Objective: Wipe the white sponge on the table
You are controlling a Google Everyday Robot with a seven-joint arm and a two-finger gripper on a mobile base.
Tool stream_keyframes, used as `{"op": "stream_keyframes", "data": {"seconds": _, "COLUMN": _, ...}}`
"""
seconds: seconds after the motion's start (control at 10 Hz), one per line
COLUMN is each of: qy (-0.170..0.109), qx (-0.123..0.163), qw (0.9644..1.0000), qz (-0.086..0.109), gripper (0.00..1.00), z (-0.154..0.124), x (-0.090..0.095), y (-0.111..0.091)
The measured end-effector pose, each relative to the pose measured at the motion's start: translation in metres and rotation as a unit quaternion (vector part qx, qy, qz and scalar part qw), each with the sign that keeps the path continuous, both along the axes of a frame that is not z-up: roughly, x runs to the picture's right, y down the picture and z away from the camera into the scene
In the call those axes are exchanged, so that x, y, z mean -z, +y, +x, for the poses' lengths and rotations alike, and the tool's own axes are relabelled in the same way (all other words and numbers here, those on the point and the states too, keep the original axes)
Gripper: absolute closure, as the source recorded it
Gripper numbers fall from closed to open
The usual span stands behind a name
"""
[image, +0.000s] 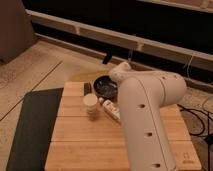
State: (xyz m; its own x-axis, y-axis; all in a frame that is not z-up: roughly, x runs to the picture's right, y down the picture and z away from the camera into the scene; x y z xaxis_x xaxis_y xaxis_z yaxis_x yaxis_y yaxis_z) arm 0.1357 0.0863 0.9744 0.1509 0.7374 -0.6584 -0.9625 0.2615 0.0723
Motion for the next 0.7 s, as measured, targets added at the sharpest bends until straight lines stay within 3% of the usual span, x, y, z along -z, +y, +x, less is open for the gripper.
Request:
{"op": "stream_keyframes", "data": {"seconds": 0.2, "qy": -0.021, "qx": 0.005, "qw": 0.9998, "qz": -0.004, "gripper": 0.98, "z": -0.019, "x": 0.009, "y": 0.011}}
{"op": "stream_keyframes", "data": {"seconds": 0.5, "qy": -0.053, "qx": -0.006, "qw": 0.9986, "qz": 0.000, "gripper": 0.98, "z": -0.045, "x": 0.040, "y": 0.025}}
{"op": "stream_keyframes", "data": {"seconds": 0.7, "qy": -0.044, "qx": -0.019, "qw": 0.9988, "qz": -0.011, "gripper": 0.98, "z": -0.035, "x": 0.057, "y": 0.043}}
